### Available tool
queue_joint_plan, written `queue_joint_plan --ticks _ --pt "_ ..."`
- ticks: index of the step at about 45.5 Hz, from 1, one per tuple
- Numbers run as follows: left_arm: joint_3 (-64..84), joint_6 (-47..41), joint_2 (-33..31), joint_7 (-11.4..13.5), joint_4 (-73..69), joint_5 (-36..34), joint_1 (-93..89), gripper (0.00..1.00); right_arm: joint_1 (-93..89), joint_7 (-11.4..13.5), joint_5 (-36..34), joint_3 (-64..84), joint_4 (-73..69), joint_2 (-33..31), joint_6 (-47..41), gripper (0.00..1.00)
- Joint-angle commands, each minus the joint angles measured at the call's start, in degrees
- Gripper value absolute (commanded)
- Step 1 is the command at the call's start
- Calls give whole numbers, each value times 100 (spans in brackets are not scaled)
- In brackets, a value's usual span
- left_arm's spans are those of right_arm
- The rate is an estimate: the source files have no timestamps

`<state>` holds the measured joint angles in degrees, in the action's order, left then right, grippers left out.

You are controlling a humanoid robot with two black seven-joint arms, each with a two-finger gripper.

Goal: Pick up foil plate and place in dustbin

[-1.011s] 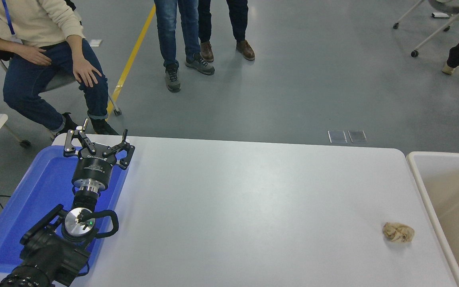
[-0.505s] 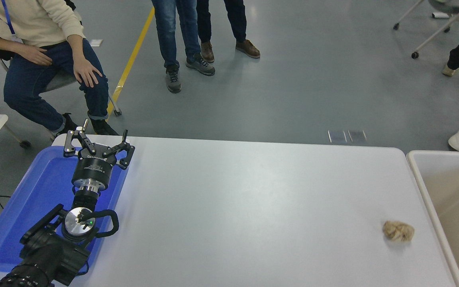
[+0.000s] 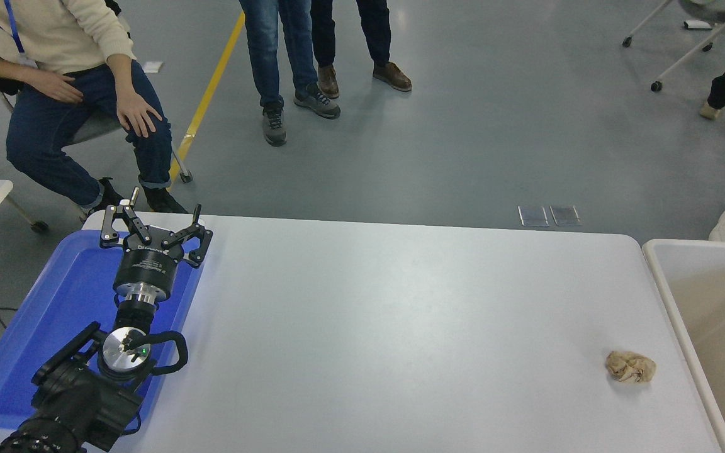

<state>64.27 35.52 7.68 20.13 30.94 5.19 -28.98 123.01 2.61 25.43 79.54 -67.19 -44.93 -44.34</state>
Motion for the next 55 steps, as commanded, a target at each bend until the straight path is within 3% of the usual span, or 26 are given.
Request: queue_joint_plan --ticks 1,9,20,55 --pt "6 -1 6 17 -9 8 6 100 848 -6 -47 -421 -513 529 -66 100" --pt "6 -1 6 17 -9 8 6 100 883 -15 -117 -1027 -655 1486 -66 100" --pt "6 -1 6 17 -9 8 6 100 769 -6 -987 -1133 -637 2199 -66 100" --pt "-3 8 -3 0 0 0 -11 100 786 -6 -1075 -993 -540 2648 -66 100"
